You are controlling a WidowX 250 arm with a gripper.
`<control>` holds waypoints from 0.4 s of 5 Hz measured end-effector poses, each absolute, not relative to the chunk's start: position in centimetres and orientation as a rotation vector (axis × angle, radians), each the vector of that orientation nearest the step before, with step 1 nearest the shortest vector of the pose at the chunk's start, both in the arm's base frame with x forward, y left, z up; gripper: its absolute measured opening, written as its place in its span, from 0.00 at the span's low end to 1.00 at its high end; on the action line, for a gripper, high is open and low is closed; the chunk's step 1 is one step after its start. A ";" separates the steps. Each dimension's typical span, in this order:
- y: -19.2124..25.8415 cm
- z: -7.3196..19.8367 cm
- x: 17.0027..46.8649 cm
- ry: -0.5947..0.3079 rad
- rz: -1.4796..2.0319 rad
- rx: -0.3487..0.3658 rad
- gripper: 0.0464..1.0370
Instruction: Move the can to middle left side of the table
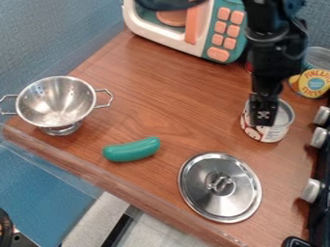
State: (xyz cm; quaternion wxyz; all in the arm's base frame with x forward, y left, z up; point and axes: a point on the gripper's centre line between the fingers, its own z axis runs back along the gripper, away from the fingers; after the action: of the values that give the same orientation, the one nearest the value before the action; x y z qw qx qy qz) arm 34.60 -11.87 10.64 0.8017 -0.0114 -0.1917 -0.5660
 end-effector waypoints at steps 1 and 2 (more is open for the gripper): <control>-13.5 10.1 36.7 -0.410 -1.271 -0.037 0.96; -15.1 8.9 38.3 -0.421 -1.323 -0.088 0.96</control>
State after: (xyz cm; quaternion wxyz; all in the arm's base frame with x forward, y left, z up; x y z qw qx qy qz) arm 38.28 -15.09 8.86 0.7677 -0.0404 -0.1940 -0.6094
